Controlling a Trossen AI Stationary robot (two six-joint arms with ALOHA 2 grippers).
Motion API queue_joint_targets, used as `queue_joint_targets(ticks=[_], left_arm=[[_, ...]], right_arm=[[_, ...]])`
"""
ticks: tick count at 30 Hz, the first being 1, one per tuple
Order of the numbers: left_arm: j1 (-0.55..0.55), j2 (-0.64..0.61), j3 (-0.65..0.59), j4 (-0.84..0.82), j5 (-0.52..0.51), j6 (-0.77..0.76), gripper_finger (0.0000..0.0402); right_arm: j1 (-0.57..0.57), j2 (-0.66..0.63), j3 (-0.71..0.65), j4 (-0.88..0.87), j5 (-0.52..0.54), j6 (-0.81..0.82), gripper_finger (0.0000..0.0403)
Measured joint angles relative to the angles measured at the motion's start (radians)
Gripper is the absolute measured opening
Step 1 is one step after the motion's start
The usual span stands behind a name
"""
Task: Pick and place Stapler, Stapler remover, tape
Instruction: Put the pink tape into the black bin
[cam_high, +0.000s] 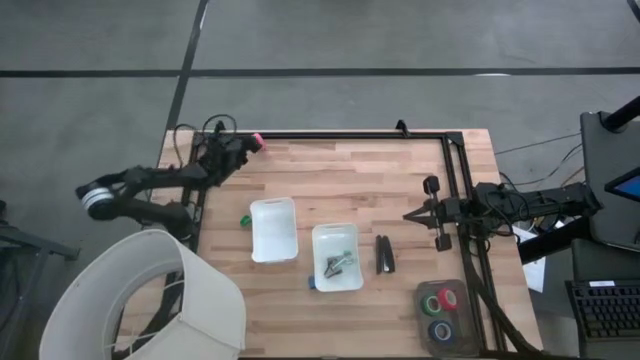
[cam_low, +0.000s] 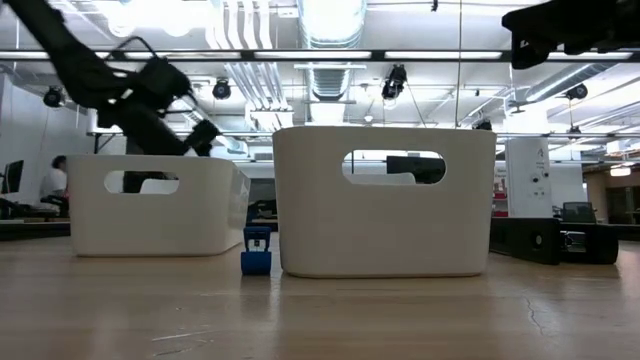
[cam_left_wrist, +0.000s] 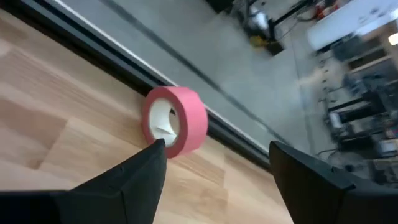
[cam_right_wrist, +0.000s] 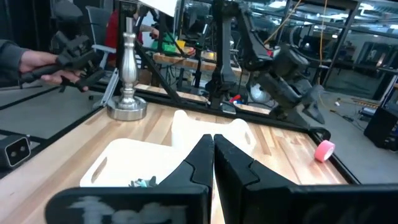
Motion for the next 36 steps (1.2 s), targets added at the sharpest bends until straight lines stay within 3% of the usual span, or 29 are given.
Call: queue_joint_targets(ticks=[10,23,29,36], left_arm=[[0.053,0.287,0.167,-0.003,0.014,-0.013,0.0282],[0.069,0.395,0.219,0.121,0.001,0.029,0.0264],[0.082,0.436,0.224,0.112,0.0,0.044,0.0193],[0.082,0.461,0.221,0.1,0.029,0.107,0.0039]], right_arm=[[0.0,-0.001,-0.001,-0.047,-0.001,0.042,0.0008],[0.001,0.0,-0.001,-0.109,-0.001,0.078,0.0008],[0.001,0.0,-0.001,-0.11,-0.001,0.076,0.0008],[0.001,0.0,-0.001,-0.108,-0.001,0.076,0.0008]])
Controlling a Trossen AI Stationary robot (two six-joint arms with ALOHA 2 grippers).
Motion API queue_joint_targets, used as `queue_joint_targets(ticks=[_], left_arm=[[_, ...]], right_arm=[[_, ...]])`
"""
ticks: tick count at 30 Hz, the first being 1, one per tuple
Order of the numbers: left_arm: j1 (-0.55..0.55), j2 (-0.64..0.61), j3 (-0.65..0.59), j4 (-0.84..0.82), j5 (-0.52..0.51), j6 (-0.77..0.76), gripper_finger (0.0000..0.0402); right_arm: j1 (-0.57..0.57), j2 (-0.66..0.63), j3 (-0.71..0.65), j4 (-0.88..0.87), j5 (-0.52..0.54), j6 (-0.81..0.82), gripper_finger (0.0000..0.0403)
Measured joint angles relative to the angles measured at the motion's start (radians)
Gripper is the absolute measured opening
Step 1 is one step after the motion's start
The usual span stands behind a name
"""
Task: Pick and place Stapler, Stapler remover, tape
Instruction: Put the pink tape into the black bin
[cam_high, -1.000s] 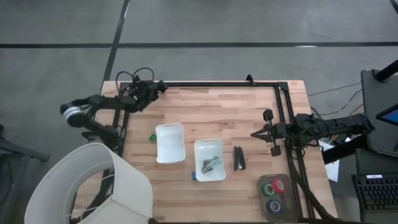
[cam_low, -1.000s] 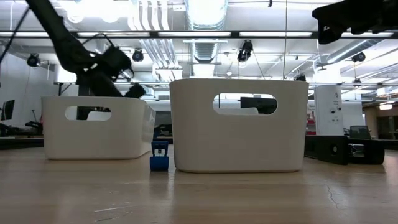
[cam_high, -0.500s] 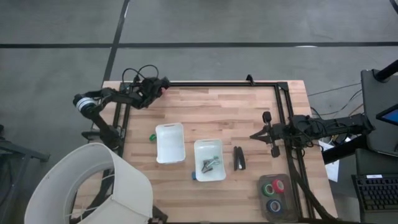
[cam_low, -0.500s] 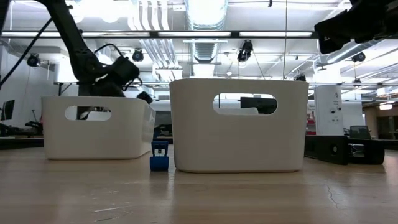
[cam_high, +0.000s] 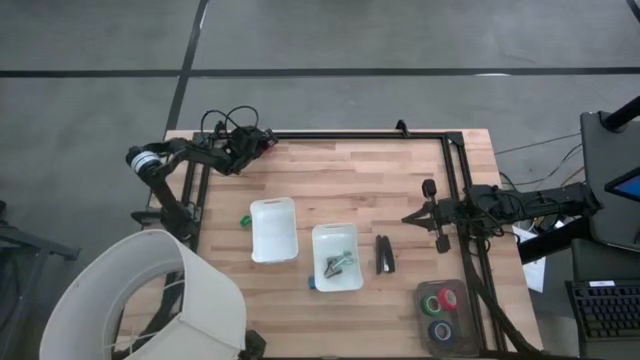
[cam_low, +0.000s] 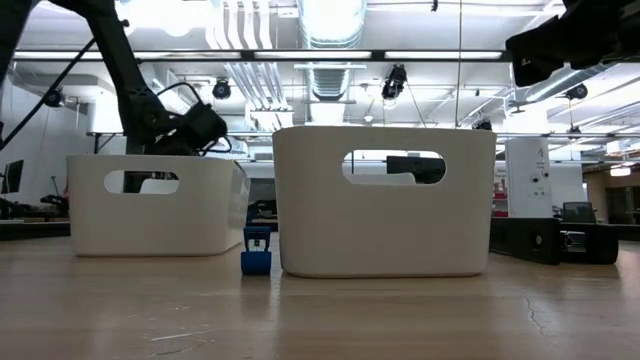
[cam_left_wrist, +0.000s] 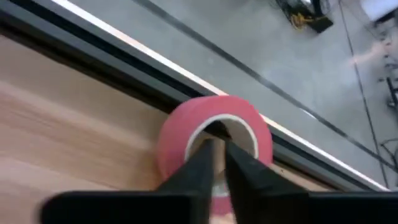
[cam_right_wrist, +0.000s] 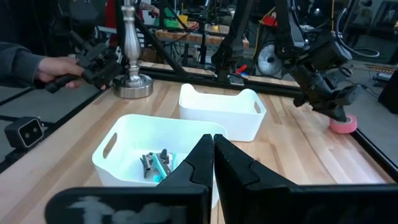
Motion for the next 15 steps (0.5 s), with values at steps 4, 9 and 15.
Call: queue_joint_targets(ticks=[4,9,15], left_arm=[[0.001,-0.005,0.001,0.011,0.017,0.018,0.001],[0.001,-0.011,0.001,0.009,0.046,0.053,0.001],[-0.014,-0.044,0.024,0.001,0.115,0.3,0.0044]], right_arm=[[0.0,0.0,0.0,0.0,0.0,0.0,0.0008],[0.0,0.0,-0.002,-0.001,0.0,0.0,0.0008],[0.0,-0.001,-0.011,-0.002,0.0,0.0,0.0008]])
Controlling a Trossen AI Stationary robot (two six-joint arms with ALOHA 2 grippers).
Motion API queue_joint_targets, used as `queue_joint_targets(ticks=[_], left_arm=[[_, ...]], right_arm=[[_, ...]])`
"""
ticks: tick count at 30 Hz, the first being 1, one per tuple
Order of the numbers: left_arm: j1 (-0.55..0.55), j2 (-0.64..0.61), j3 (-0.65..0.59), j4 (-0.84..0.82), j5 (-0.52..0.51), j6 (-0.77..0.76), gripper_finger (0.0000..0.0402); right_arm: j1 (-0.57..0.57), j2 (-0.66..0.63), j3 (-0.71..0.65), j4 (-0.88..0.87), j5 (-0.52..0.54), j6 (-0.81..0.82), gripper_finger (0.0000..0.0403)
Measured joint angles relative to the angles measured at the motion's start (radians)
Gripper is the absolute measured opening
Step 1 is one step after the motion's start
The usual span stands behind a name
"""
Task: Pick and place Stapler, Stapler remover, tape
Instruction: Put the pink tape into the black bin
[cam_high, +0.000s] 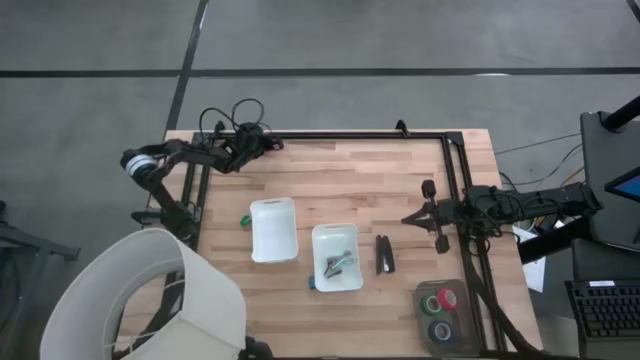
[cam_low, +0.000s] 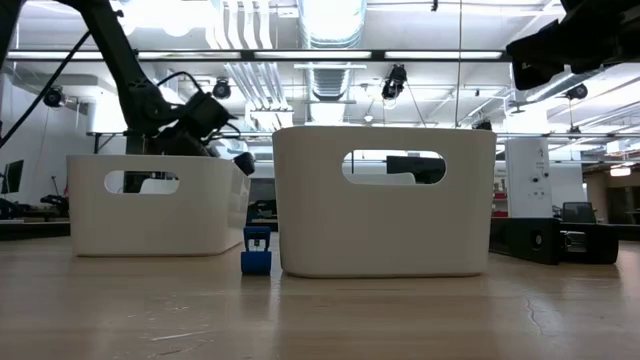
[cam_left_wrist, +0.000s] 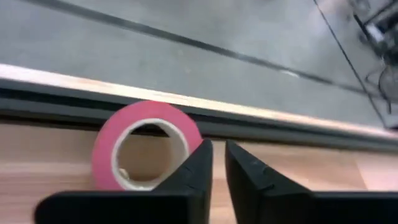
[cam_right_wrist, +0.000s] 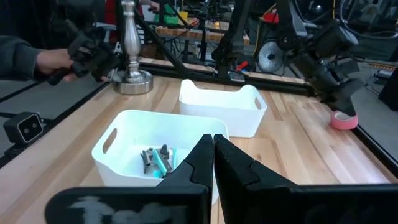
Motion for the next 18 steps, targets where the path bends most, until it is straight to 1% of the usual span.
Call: queue_joint_targets(ticks=[3,7,8,11,14,18], left_arm=[[-0.005,-0.011,0.005,-0.052,-0.008,0.061,0.0083],[-0.004,-0.011,0.012,-0.146,-0.039,0.096,0.0151],[-0.004,-0.011,0.011,-0.156,-0.056,0.093,0.0168],[-0.005,-0.01,0.01,-0.164,-0.058,0.114,0.021],[-0.007,-0.001,0.01,-0.156,-0.028,0.158,0.0234],[-0.022,0.016,0.011,-0.155,-0.054,0.21,0.024]], right_arm=[[0.0,0.0,-0.002,0.001,0.001,-0.005,0.0008],[0.0,0.0,-0.002,0.003,0.001,-0.004,0.0008],[0.0,0.0,-0.002,0.003,0.001,-0.004,0.0008],[0.0,0.0,-0.002,0.005,0.001,-0.002,0.0008],[0.0,0.0,-0.002,0.006,0.001,-0.002,0.0008],[0.0,0.0,-0.002,0.008,0.001,-0.001,0.0008]])
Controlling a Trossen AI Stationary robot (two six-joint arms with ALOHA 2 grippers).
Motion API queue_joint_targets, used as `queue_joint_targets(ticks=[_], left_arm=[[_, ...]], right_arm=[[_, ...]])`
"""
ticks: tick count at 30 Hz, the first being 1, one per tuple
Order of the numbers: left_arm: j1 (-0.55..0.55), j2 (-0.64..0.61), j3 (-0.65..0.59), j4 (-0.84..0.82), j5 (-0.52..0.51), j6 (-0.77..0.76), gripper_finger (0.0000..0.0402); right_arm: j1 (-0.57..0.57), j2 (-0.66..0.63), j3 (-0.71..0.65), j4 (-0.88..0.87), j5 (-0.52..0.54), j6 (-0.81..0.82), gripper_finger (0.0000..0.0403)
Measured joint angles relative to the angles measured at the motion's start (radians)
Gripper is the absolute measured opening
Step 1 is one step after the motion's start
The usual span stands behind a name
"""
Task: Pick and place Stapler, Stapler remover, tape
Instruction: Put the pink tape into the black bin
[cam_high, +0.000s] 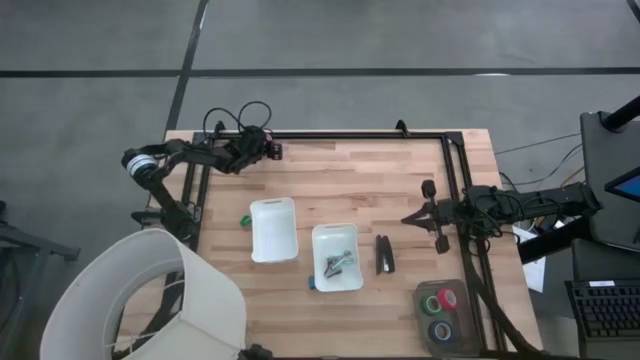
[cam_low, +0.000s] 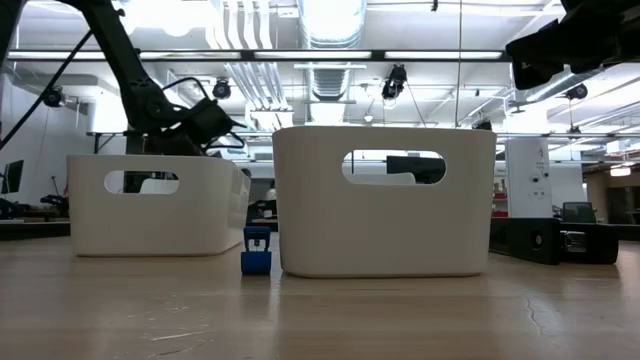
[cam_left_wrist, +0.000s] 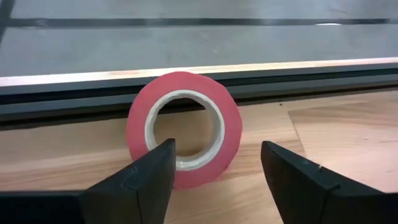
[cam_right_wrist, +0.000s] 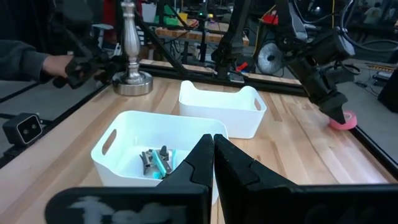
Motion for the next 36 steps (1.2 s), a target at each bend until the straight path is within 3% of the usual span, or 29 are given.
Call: queue_joint_targets(ticks=[4,10,14,20,24,28,36], left_arm=[[-0.021,0.003,0.003,-0.01,-0.053,0.055,0.0238],[-0.04,0.006,0.011,-0.039,-0.053,0.18,0.0238],[-0.04,0.018,0.011,-0.084,-0.114,0.182,0.0236],[-0.051,0.034,0.023,-0.095,-0.104,0.236,0.0236],[-0.052,0.039,0.023,-0.087,-0.135,0.161,0.0231],[-0.051,0.043,0.022,-0.087,-0.163,0.152,0.0192],[-0.053,0.041,0.024,-0.069,-0.149,0.148,0.0055]], right_arm=[[0.0,0.001,0.0,0.001,0.0,0.001,0.0008],[0.0,0.001,0.0,0.002,0.001,0.001,0.0008],[0.0,0.001,0.0,0.002,0.001,-0.001,0.0008],[0.0,0.011,-0.001,0.003,0.003,-0.005,0.0008],[-0.001,0.026,-0.002,0.004,0.003,-0.015,0.0008],[0.0,0.048,-0.002,0.008,0.003,-0.015,0.0008],[0.0,0.06,-0.002,0.017,0.003,-0.007,0.0008]])
